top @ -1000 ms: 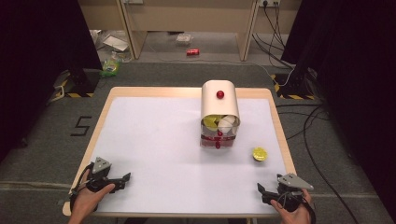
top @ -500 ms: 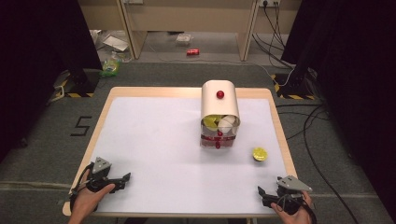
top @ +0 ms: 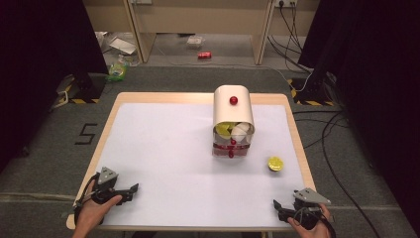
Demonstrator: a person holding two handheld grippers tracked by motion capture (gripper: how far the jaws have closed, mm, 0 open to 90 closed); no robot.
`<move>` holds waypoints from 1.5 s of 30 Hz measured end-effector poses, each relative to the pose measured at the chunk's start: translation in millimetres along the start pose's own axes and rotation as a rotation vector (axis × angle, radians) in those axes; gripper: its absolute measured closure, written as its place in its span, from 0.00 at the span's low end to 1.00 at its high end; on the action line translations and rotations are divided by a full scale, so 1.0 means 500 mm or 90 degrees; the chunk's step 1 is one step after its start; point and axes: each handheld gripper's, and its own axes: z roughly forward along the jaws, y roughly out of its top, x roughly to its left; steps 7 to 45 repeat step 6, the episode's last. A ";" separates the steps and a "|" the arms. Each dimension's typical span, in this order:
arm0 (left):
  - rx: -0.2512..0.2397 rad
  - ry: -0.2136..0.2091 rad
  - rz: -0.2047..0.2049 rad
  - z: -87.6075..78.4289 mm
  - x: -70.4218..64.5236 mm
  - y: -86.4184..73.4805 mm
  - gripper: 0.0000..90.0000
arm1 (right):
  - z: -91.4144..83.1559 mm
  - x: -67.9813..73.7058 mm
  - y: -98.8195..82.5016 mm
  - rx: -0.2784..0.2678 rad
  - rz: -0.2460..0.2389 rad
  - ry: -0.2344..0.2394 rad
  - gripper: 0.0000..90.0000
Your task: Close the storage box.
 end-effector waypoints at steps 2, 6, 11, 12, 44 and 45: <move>0.000 0.000 0.000 0.000 0.000 0.000 0.10 | 0.000 0.001 -0.001 0.001 0.005 0.001 0.18; 0.000 0.000 0.000 0.000 0.000 0.000 0.10 | 0.000 -0.001 -0.002 -0.005 0.003 0.002 0.18; 0.000 0.000 0.000 0.000 0.000 0.000 0.10 | 0.000 -0.001 -0.002 -0.005 0.003 0.002 0.18; 0.000 0.000 0.000 0.000 0.000 0.000 0.10 | 0.000 -0.001 -0.002 -0.005 0.003 0.002 0.18; 0.000 0.000 0.000 0.000 0.000 0.000 0.10 | 0.000 -0.001 -0.002 -0.005 0.003 0.002 0.18; 0.000 0.000 0.000 0.000 0.000 0.000 0.10 | 0.000 -0.001 -0.002 -0.005 0.003 0.002 0.18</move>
